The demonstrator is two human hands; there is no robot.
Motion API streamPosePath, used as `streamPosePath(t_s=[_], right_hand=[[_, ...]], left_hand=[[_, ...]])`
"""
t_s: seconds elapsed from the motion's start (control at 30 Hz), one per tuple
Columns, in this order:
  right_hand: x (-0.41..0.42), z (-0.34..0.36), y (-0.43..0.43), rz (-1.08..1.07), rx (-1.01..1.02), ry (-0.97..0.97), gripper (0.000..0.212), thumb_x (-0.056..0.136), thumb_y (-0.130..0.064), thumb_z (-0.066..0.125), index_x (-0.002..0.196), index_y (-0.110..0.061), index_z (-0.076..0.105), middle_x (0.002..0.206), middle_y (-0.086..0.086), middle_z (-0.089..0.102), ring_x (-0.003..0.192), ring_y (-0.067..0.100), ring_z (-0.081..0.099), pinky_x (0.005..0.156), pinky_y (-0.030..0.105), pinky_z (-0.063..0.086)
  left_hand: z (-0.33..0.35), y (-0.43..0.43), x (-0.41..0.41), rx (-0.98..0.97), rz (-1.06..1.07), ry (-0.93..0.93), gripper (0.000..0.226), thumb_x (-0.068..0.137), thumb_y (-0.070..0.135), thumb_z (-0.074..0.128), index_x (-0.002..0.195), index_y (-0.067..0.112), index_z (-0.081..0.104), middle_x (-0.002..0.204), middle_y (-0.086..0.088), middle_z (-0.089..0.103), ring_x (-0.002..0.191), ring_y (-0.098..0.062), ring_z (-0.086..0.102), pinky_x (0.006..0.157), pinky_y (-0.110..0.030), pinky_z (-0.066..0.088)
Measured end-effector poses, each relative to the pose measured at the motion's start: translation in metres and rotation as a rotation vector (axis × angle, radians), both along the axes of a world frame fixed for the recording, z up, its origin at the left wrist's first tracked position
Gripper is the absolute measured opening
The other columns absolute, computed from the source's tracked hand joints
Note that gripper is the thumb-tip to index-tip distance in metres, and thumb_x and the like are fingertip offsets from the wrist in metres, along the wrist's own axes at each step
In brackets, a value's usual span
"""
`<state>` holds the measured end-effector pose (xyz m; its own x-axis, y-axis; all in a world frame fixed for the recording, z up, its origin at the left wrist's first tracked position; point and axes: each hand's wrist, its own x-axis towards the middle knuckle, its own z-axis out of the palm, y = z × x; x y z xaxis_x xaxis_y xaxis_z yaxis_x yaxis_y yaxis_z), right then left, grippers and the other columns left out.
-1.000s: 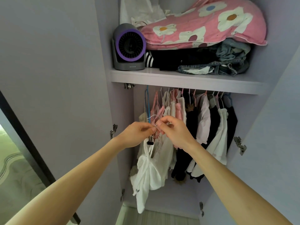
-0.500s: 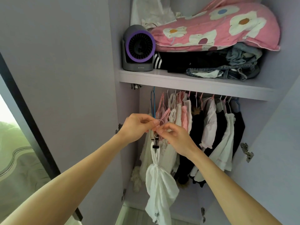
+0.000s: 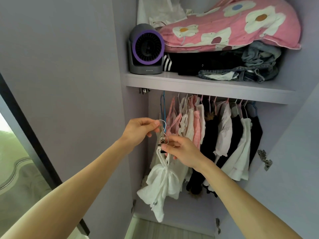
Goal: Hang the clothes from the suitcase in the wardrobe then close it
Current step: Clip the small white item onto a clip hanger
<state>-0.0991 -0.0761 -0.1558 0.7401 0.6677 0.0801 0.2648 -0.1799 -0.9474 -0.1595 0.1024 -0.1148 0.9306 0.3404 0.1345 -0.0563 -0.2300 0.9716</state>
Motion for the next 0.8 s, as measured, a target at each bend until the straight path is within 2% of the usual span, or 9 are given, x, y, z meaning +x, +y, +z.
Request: streamPosePath(t_s=[0.07,0.17,0.3,0.4,0.47,0.53,0.63,0.7,0.8], right_hand=[[-0.001,-0.004,0.005,0.012,0.005,-0.039,0.019,0.093,-0.022,0.069,0.111,-0.027,0.066,0.104,-0.008,0.073,0.093,0.005,0.07,0.075,0.014,0.051],[0.0,-0.01,0.012,-0.016,-0.002,-0.097,0.014,0.093,-0.023,0.069,0.104,-0.03,0.067,0.101,-0.005,0.074,0.092,0.012,0.071,0.083,0.022,0.054],[0.007,-0.017,0.022,-0.144,-0.069,-0.219,0.008,0.094,-0.026,0.067,0.102,-0.027,0.069,0.094,-0.009,0.072,0.084,-0.001,0.067,0.076,0.011,0.048],[0.019,-0.02,0.037,-0.223,-0.134,-0.295,0.011,0.093,-0.03,0.067,0.102,-0.026,0.071,0.088,-0.013,0.072,0.082,-0.003,0.066,0.081,0.015,0.05],[0.028,-0.018,0.051,-0.261,-0.163,-0.305,0.009,0.091,-0.031,0.07,0.096,-0.025,0.072,0.083,-0.015,0.072,0.08,-0.004,0.066,0.079,0.015,0.05],[0.042,-0.014,0.068,-0.282,-0.206,-0.334,0.007,0.09,-0.033,0.07,0.091,-0.026,0.071,0.079,-0.017,0.071,0.075,-0.006,0.065,0.073,0.011,0.048],[0.071,-0.01,0.099,-0.297,-0.27,-0.364,0.012,0.091,-0.035,0.069,0.093,-0.023,0.072,0.079,-0.017,0.069,0.077,-0.001,0.066,0.076,0.017,0.049],[0.098,-0.011,0.123,-0.308,-0.299,-0.362,0.016,0.091,-0.035,0.068,0.096,-0.021,0.073,0.083,-0.014,0.071,0.085,0.007,0.067,0.085,0.025,0.051],[0.137,-0.018,0.155,-0.358,-0.3,-0.333,0.019,0.09,-0.035,0.07,0.097,-0.017,0.074,0.091,-0.005,0.075,0.092,0.014,0.068,0.09,0.027,0.052]], left_hand=[[0.001,0.003,-0.001,0.007,0.003,0.021,0.016,0.097,0.023,0.065,0.102,0.012,0.075,0.081,0.001,0.072,0.055,0.005,0.058,0.053,-0.007,0.042],[0.001,0.009,-0.001,0.041,-0.031,0.069,0.02,0.098,0.027,0.063,0.108,0.014,0.073,0.086,0.002,0.073,0.057,0.006,0.06,0.053,-0.006,0.043],[-0.004,0.029,0.008,0.18,-0.019,0.141,0.023,0.098,0.036,0.061,0.114,0.022,0.068,0.1,0.003,0.075,0.07,0.003,0.065,0.059,-0.008,0.046],[-0.013,0.06,0.019,0.548,0.161,0.174,0.027,0.097,0.037,0.06,0.121,0.025,0.064,0.112,0.004,0.07,0.104,-0.016,0.064,0.09,-0.027,0.049],[-0.014,0.082,0.023,0.862,0.203,0.269,0.035,0.097,0.038,0.055,0.13,0.025,0.058,0.129,-0.002,0.061,0.122,-0.025,0.054,0.101,-0.037,0.044],[-0.009,0.102,0.027,1.203,0.221,0.373,0.043,0.098,0.038,0.049,0.14,0.028,0.049,0.146,-0.003,0.047,0.136,-0.024,0.04,0.109,-0.039,0.036],[-0.004,0.125,0.04,1.526,0.245,0.387,0.048,0.099,0.033,0.045,0.146,0.023,0.041,0.161,-0.005,0.027,0.149,-0.023,0.02,0.116,-0.038,0.018],[-0.01,0.133,0.053,1.711,0.266,0.372,0.049,0.098,0.033,0.043,0.146,0.023,0.041,0.164,-0.008,0.021,0.152,-0.025,0.011,0.118,-0.044,0.005],[-0.019,0.143,0.071,1.927,0.279,0.445,0.054,0.101,0.039,0.034,0.152,0.021,0.032,0.166,-0.015,0.011,0.154,-0.031,0.001,0.118,-0.055,-0.013]])
